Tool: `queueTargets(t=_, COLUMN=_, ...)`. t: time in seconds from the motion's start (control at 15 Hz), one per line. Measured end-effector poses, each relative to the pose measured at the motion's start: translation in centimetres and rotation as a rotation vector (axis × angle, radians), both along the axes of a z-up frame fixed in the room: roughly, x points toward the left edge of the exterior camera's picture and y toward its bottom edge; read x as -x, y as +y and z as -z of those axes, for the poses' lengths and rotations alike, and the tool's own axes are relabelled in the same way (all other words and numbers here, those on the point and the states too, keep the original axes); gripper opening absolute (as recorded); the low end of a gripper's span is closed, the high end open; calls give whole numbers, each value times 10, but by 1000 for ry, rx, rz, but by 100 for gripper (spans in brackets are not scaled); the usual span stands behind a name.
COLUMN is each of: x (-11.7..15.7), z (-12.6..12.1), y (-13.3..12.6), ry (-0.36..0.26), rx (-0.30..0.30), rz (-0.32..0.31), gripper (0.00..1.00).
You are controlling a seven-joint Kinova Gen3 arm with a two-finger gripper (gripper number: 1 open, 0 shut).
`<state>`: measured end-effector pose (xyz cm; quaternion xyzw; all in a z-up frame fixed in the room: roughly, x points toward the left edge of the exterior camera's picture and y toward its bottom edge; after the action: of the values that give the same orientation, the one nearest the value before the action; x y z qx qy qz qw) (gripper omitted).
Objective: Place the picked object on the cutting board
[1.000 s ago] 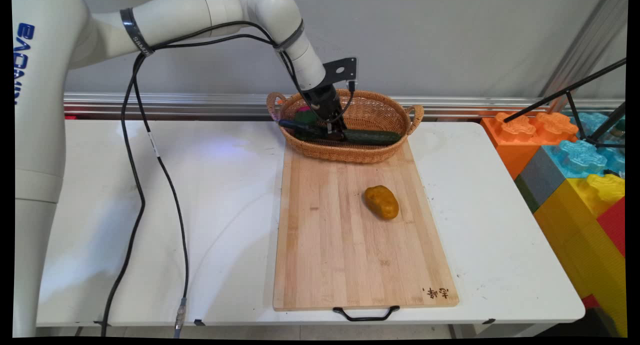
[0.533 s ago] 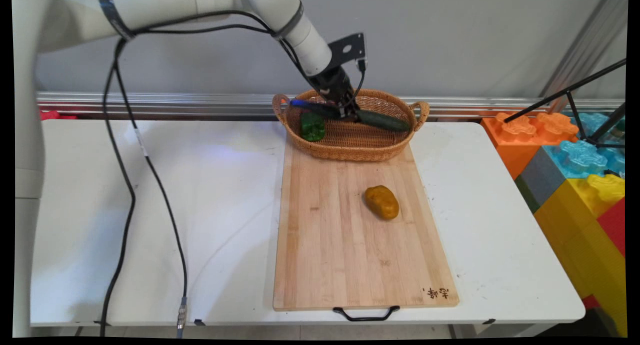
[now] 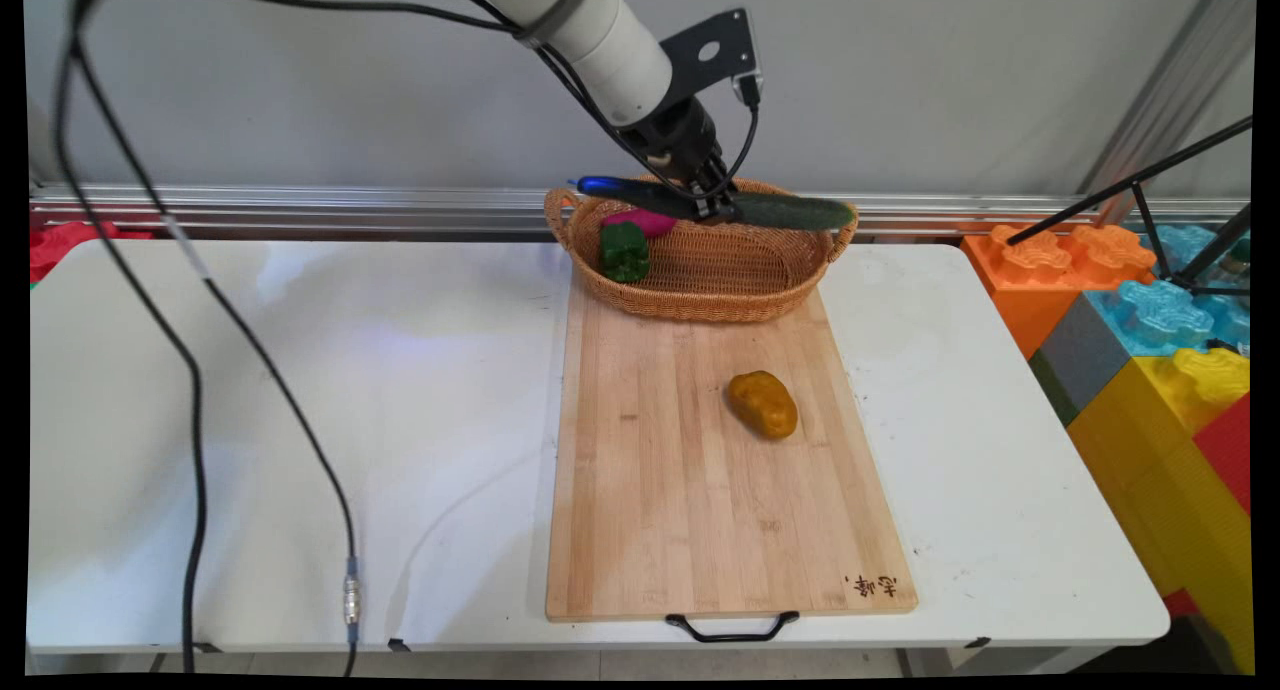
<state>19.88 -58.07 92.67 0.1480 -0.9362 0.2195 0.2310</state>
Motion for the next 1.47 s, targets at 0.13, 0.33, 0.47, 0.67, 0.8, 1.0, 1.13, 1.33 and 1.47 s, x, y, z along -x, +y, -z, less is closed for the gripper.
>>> queueTargets(t=0.13, x=7, z=-15, y=21, ry=-5, rx=9, rz=-10, gripper=0)
queueTargets(t=0.33, x=19, z=-32, y=53, ry=16, rx=3, rz=-33, gripper=0)
queueTargets(t=0.47, x=28, z=-39, y=75, ry=37, rx=-16, rz=-45, gripper=0)
queueTargets(t=0.67, x=37, z=-40, y=112, ry=70, rx=-77, rz=-60, gripper=0)
queueTargets(t=0.8, x=42, z=-32, y=139, ry=91, rx=-134, rz=-67, gripper=0)
queueTargets(t=1.0, x=45, z=-14, y=169, ry=112, rx=-200, rz=-73, gripper=0)
queueTargets(t=1.13, x=48, z=7, y=187, ry=133, rx=-238, rz=-87, gripper=0)
queueTargets(t=1.33, x=50, z=36, y=203, ry=156, rx=-277, rz=-112, gripper=0)
queueTargets(t=1.47, x=52, z=56, y=209, ry=168, rx=-296, rz=-127, gripper=0)
